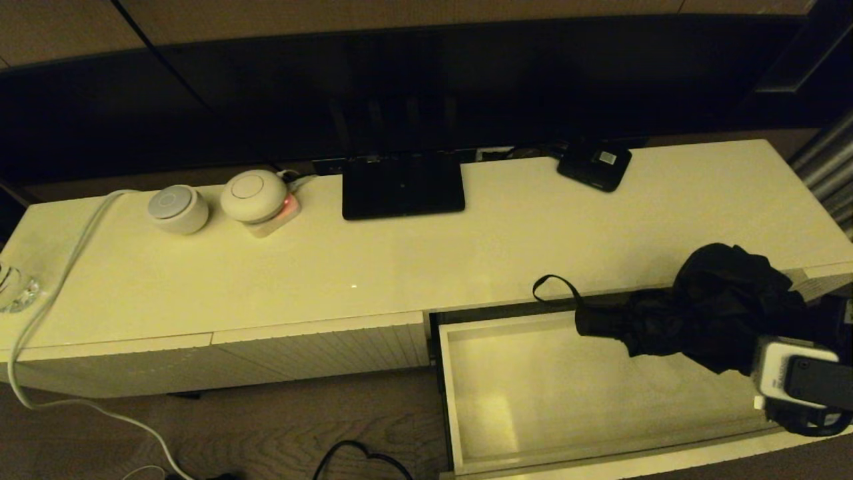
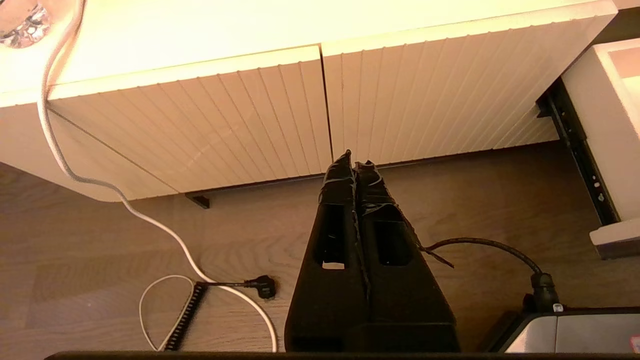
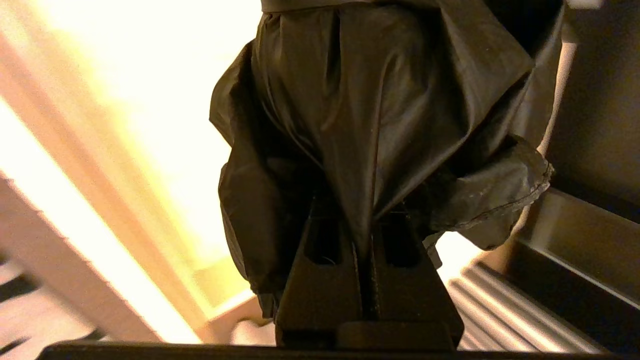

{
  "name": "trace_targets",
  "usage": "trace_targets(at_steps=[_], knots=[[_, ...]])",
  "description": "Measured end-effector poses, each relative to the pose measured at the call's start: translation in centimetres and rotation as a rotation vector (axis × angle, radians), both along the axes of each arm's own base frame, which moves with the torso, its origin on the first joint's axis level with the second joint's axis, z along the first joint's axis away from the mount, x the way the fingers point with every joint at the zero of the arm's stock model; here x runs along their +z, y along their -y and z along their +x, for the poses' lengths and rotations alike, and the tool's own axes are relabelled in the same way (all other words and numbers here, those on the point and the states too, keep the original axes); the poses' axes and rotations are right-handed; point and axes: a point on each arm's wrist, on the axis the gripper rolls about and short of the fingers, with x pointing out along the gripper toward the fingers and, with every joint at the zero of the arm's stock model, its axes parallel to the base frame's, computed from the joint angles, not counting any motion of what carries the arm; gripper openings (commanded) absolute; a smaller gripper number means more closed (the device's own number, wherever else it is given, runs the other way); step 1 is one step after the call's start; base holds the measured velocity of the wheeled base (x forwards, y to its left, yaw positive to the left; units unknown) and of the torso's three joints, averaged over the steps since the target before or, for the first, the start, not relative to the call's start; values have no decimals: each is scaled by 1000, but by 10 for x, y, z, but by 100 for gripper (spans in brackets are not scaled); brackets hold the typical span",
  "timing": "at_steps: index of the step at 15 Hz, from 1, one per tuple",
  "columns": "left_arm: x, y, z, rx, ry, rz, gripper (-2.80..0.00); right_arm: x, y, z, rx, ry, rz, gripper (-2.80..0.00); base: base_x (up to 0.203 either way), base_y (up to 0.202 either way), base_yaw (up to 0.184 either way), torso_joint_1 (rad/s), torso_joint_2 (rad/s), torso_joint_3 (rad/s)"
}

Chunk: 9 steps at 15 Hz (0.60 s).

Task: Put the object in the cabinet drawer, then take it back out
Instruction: Take the umbrella out of the drawer and put it on the table

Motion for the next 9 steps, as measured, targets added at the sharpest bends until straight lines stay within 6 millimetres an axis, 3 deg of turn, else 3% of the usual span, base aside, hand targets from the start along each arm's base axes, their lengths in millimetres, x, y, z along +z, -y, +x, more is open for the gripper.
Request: trace_targets(at_steps=[5,9], knots=[[0,0,0,0,0,0,-280,20,0,9,-10,101,6,-280,0,0,0,0,0,0],[0,0,0,0,0,0,-280,26,1,51,-34,182,-2,-280,0,0,0,0,0,0]])
